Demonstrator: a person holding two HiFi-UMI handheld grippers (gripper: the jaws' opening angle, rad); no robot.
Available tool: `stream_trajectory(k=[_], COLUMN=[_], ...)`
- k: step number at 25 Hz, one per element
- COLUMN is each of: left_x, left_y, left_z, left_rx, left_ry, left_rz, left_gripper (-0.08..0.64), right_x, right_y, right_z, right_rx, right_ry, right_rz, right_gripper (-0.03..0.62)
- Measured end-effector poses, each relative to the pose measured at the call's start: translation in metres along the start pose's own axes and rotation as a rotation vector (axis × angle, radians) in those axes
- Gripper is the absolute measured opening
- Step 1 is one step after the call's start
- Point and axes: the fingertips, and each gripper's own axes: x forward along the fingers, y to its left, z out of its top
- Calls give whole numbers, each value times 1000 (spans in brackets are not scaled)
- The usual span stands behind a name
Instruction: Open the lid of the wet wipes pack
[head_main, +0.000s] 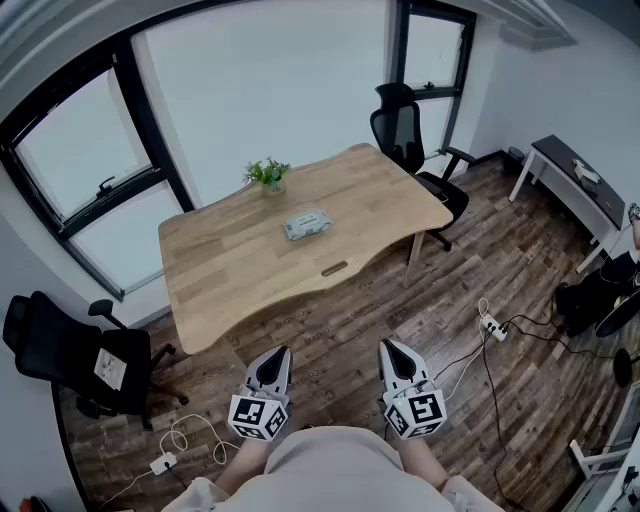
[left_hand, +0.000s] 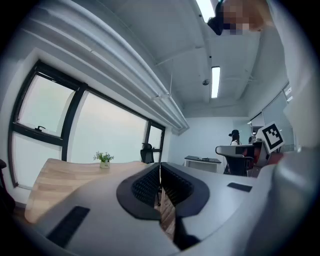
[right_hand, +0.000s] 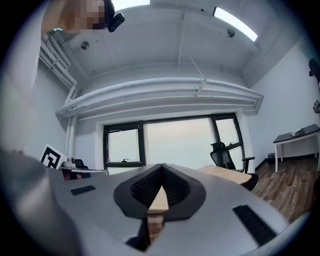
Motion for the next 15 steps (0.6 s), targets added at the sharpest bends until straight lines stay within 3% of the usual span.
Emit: stream_trajectory(k=[15], left_x=[4], left_y=[-8], left_z=[-3], left_rx=[15], left_ry=[16], left_rz=[-4], left_gripper=[21], right_x=[-2], right_y=[-4], right_z=[-7], right_rx=[-2], right_ry=[16], right_rz=[2], right_gripper=[8])
